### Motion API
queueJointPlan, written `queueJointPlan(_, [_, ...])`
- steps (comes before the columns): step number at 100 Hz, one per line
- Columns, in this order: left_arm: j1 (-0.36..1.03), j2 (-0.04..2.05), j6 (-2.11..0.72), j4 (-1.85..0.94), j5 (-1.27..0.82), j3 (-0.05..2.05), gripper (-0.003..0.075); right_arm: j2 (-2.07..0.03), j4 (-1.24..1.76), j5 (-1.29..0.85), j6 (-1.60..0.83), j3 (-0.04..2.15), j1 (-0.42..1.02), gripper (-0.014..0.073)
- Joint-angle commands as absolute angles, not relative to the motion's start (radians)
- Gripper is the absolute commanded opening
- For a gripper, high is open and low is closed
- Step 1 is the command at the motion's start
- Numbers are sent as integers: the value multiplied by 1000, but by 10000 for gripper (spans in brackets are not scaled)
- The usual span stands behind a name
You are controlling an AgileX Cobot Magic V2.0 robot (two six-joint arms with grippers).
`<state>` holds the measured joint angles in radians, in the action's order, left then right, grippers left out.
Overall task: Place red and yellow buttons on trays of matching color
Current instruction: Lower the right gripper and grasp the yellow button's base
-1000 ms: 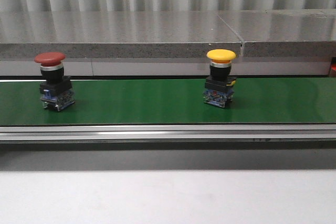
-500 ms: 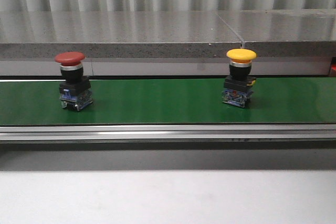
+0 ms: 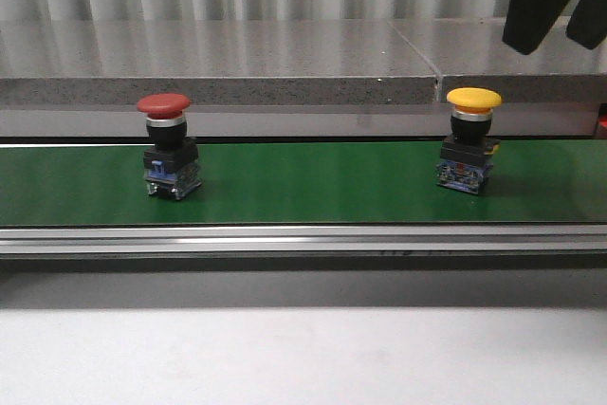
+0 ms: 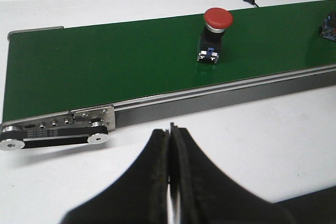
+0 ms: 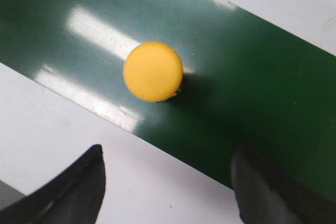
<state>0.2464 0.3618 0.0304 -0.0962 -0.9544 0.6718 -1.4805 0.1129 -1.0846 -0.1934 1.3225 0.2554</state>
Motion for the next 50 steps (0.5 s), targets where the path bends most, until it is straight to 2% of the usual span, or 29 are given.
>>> queueJointPlan(1, [255, 369, 30, -111, -893, 695, -20, -1475, 139, -1067, -220, 1358, 258, 510])
queueJointPlan(43, [255, 369, 30, -111, -893, 695, -20, -1627, 135, -953, -221, 1358, 225, 509])
queueJointPlan(50, [255, 369, 30, -111, -893, 695, -20, -1643, 134, -946, -221, 1358, 221, 478])
